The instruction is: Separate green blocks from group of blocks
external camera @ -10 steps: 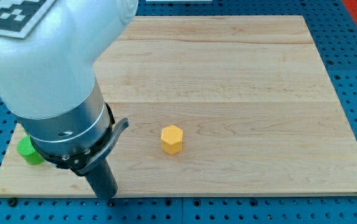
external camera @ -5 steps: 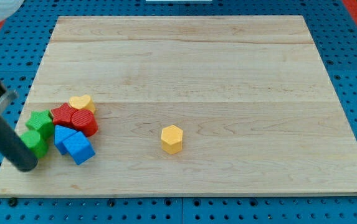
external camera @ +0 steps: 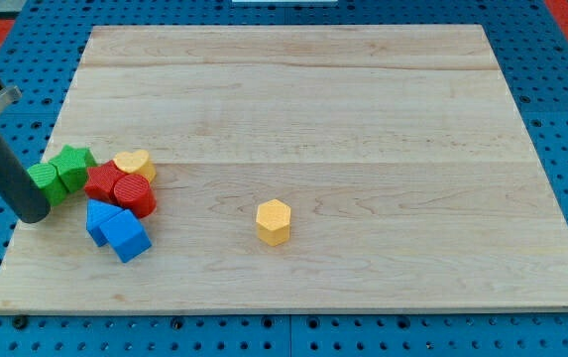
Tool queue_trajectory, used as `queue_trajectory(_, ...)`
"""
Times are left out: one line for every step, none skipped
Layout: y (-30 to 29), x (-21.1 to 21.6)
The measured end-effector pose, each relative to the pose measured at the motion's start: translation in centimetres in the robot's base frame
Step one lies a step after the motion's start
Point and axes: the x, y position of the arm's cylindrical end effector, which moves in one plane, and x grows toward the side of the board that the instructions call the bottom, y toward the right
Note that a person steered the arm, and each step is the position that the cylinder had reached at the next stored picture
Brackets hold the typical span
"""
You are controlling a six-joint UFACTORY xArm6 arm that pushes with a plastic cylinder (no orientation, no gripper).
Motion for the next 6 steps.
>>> queue_trajectory(-0.3,-0.6)
queue_trajectory(-0.1,-4.4)
queue_trajectory(1.4,-8.1)
queue_trajectory(3.3,-9.4)
queue_trajectory(6.6,-9.3)
queue_trajectory(12.5,-9.1)
